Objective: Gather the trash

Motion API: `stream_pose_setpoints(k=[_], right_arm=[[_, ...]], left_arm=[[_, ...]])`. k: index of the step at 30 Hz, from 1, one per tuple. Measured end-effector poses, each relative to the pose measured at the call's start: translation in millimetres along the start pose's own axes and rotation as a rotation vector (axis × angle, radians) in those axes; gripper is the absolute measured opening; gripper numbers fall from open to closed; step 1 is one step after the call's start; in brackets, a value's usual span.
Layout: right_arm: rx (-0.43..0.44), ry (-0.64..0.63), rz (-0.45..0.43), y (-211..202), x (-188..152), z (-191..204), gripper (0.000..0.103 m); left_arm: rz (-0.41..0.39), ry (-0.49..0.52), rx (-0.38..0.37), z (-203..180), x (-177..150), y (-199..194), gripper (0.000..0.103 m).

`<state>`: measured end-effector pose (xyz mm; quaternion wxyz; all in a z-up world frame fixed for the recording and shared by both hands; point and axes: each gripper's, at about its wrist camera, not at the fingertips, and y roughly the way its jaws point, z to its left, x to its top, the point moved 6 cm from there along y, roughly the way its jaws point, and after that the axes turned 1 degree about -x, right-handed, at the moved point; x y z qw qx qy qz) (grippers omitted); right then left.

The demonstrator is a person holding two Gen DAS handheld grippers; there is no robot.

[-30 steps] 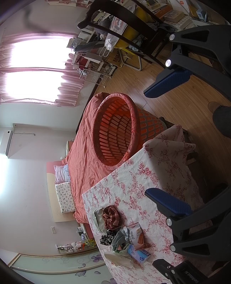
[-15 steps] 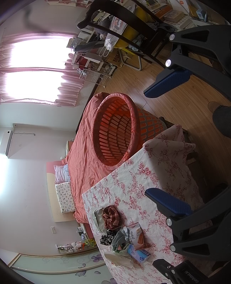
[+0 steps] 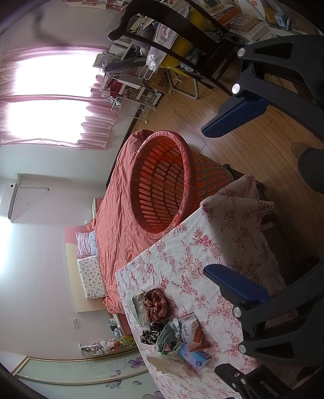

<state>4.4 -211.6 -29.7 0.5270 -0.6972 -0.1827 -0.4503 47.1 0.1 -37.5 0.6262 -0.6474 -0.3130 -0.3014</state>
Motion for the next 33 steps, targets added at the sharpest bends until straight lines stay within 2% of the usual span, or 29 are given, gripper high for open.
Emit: stream_pose_setpoints(k=[22,29,33], right_arm=[[0.008,-0.001,0.009,5,1,5,0.099],[0.066,-0.029,0.015,24,9,36,0.099],[0.138,-0.034,0.045,38,16,60,0.099]], left_arm=[[0.008,-0.006,0.003,3,0,5,0.101],[0.047,-0.063,-0.011,26,2,22,0.101],[0.053,-0.114,-0.013,50,9,31,0.101]])
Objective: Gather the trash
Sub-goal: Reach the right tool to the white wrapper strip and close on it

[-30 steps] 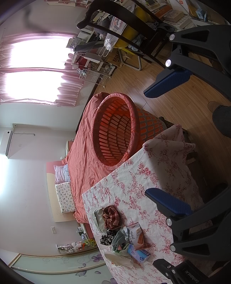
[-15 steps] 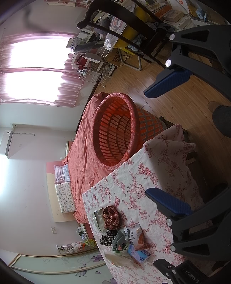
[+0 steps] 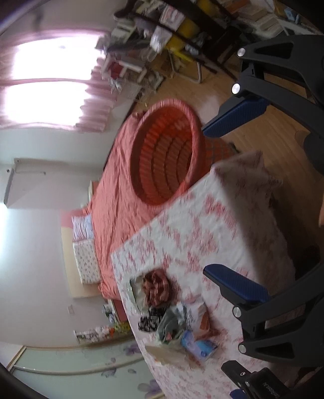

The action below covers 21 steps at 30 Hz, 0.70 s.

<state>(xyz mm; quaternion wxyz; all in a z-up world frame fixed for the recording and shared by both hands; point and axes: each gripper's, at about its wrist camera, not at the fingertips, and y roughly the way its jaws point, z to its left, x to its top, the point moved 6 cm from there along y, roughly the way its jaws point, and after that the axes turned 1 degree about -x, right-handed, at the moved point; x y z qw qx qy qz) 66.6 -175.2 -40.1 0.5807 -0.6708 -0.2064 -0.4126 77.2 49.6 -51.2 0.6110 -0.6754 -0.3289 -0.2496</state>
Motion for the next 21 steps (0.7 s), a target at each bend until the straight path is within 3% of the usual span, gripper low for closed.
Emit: stream_pose_setpoints(k=[5,12,17,21], right_arm=[[0.075,-0.019,0.046,22,6,34,0.093],[0.240,-0.042,0.109,43,6,103,0.072],[0.299,-0.059,0.133,50,4,139,0.068],[0.291,-0.078,0.166,63,-2,161,0.068]], left_arm=[[-0.004,-0.048,0.043,34,10,12,0.101],[-0.034,-0.067,0.081,58,21,17,0.101],[-0.055,-0.074,0.088,72,28,19,0.101],[-0.052,-0.095,0.082,82,28,20,0.101]])
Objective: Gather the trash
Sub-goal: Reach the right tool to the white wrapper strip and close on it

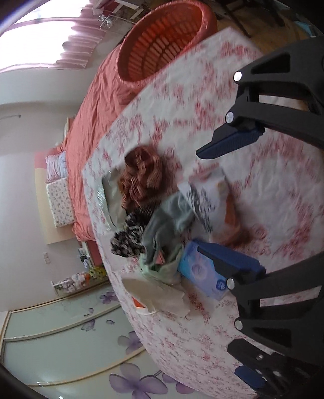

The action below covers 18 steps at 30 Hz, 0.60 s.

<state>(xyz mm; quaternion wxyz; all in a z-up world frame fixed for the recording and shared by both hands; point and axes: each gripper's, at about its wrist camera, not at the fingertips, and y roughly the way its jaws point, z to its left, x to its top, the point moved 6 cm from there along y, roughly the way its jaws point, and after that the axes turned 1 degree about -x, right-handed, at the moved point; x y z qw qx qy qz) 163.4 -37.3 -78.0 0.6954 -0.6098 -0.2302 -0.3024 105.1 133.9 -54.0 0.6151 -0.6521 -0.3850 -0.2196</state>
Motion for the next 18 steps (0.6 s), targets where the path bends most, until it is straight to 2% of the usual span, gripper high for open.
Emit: stream_pose_setpoints(k=[3,5,8,11,15,16,17,18], right_arm=[[-0.030,-0.020,0.038,14,-6,-1,0.065],[-0.042,-0.028,0.032,12,-9,-6,0.062],[-0.074,-0.044,0.041,11,-12,-20,0.050],[-0.079,-0.004,0.071,15,-17,-39,0.048],[-0.065,0.017,0.059,12,-13,-46,0.050],[-0.065,0.007,0.063,14,-13,-45,0.048],[-0.056,-0.008,0.080,18,-14,-43,0.030],[-0.054,-0.011,0.074,17,-14,-43,0.024]], left_arm=[[0.004,-0.003,-0.005,2,-1,2,0.101],[0.007,0.000,-0.012,1,-1,4,0.101],[0.011,0.009,-0.028,-4,0,6,0.100],[0.020,0.020,-0.052,-12,0,10,0.100],[0.030,0.035,-0.079,-25,2,14,0.099],[0.030,0.040,-0.084,-27,2,15,0.098],[0.032,0.046,-0.088,-29,2,16,0.096],[0.037,0.057,-0.091,-32,2,18,0.092]])
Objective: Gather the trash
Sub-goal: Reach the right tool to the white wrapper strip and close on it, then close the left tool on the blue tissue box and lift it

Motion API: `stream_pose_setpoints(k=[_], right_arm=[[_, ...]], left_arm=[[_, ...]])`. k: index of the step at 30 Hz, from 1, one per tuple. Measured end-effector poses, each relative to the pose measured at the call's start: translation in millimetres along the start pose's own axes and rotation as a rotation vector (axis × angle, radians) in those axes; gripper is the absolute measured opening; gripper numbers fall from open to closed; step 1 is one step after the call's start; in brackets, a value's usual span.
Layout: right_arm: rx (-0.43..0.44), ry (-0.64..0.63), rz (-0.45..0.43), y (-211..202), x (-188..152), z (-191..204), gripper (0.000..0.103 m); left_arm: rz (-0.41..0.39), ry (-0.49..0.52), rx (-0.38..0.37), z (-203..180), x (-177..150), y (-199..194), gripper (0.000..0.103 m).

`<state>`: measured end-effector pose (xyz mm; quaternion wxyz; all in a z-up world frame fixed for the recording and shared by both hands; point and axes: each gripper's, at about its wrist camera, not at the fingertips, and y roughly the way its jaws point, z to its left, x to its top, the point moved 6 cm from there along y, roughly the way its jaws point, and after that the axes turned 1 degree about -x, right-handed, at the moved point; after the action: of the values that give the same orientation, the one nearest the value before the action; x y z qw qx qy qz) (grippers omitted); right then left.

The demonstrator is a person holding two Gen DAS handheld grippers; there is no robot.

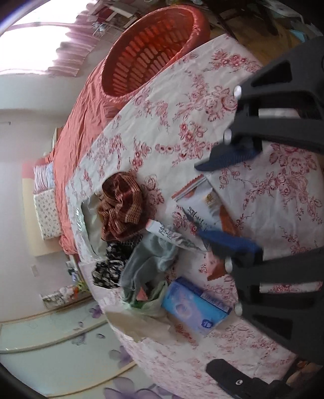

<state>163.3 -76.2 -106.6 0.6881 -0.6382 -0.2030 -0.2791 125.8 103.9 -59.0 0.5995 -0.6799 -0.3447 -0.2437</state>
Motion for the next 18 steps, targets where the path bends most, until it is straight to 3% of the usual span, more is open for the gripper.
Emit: stream_pose_setpoints(k=[3,5,18], right_arm=[[0.014,0.001,-0.007,-2,1,-2,0.007],[0.028,0.022,-0.013,-5,4,-7,0.004],[0.003,0.064,-0.064,-25,15,-36,0.004]], left_arm=[[0.019,0.012,-0.020,-6,0,5,0.089],[0.025,0.018,-0.032,-9,-1,8,0.089],[0.107,0.100,-0.065,-45,2,44,0.087]])
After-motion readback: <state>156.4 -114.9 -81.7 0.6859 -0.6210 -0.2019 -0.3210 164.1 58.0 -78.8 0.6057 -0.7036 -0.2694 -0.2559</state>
